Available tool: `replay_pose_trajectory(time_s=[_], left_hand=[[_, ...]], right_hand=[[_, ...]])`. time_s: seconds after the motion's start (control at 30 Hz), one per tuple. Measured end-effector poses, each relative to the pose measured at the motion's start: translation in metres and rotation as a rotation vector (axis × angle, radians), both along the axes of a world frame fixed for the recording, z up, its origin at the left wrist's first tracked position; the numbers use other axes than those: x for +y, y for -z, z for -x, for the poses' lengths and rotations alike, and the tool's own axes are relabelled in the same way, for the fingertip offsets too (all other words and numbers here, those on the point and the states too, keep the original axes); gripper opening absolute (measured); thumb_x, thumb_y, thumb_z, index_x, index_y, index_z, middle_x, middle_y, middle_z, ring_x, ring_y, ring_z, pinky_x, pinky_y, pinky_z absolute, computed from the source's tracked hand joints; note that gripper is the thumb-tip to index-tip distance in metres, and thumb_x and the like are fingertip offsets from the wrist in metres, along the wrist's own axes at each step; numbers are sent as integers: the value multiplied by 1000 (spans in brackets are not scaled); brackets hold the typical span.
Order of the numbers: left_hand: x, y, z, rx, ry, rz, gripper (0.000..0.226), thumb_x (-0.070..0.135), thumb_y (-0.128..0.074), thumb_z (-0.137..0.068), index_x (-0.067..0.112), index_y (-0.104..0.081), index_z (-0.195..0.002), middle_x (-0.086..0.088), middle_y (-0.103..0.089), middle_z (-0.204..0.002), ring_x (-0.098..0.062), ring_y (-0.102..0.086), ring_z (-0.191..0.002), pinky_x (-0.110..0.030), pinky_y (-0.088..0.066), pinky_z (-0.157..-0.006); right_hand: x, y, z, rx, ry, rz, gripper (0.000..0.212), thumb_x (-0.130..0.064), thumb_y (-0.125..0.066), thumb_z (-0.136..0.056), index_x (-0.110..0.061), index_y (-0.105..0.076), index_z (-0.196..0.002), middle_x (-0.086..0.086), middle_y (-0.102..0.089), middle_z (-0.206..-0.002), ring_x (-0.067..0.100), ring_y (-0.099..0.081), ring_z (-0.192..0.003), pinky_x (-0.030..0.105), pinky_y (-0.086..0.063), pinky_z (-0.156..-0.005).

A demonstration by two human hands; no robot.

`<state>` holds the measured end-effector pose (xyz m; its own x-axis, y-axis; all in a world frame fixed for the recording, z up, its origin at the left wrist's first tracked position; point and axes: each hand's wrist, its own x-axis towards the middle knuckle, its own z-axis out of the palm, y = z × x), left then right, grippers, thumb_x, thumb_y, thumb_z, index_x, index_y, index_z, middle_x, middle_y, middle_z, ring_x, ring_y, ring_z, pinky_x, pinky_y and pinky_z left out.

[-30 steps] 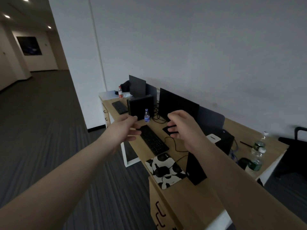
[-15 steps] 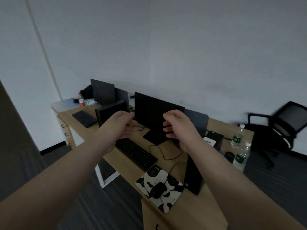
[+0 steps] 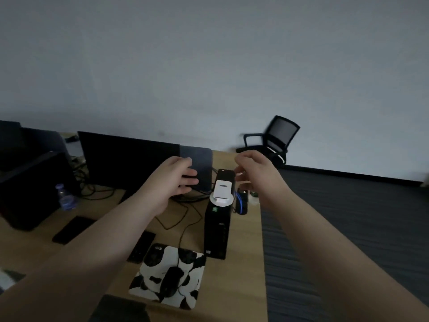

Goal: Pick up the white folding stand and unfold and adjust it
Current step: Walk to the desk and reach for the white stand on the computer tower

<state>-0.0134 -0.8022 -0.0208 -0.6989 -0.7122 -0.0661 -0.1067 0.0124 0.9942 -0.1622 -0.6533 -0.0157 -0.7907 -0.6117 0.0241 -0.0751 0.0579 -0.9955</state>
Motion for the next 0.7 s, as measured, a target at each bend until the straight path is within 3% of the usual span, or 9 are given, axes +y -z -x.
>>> replay_pose_trajectory(time_s=[0.23, 0.43, 0.7], left_hand=[[-20, -5, 88, -41, 118, 55, 32, 32, -53, -106, 11, -60, -129, -14, -73, -120, -30, -75, -107, -40, -58, -91], [-58, -6, 136, -26, 113, 82, 21, 31, -55, -105, 17, -62, -118, -12, -75, -114, -25, -77, -99, -34, -59, -81], [-103, -10, 170, -25, 150, 58, 25, 32, -56, -105, 17, -60, -124, -10, -75, -114, -25, -77, -99, -35, -60, -82]], right_hand=[[-17, 13, 67, -26, 87, 31, 24, -28, -62, -97, -12, -67, -113, 10, -65, -95, 24, -63, -80, 38, -53, -71], [-61, 18, 111, -32, 93, 34, 25, -27, -61, -98, -11, -66, -117, 9, -65, -97, 22, -64, -78, 35, -54, -70], [-97, 18, 134, -18, 130, 19, 24, -28, -62, -97, -12, -67, -116, 10, -66, -97, 22, -64, -79, 39, -54, -73]])
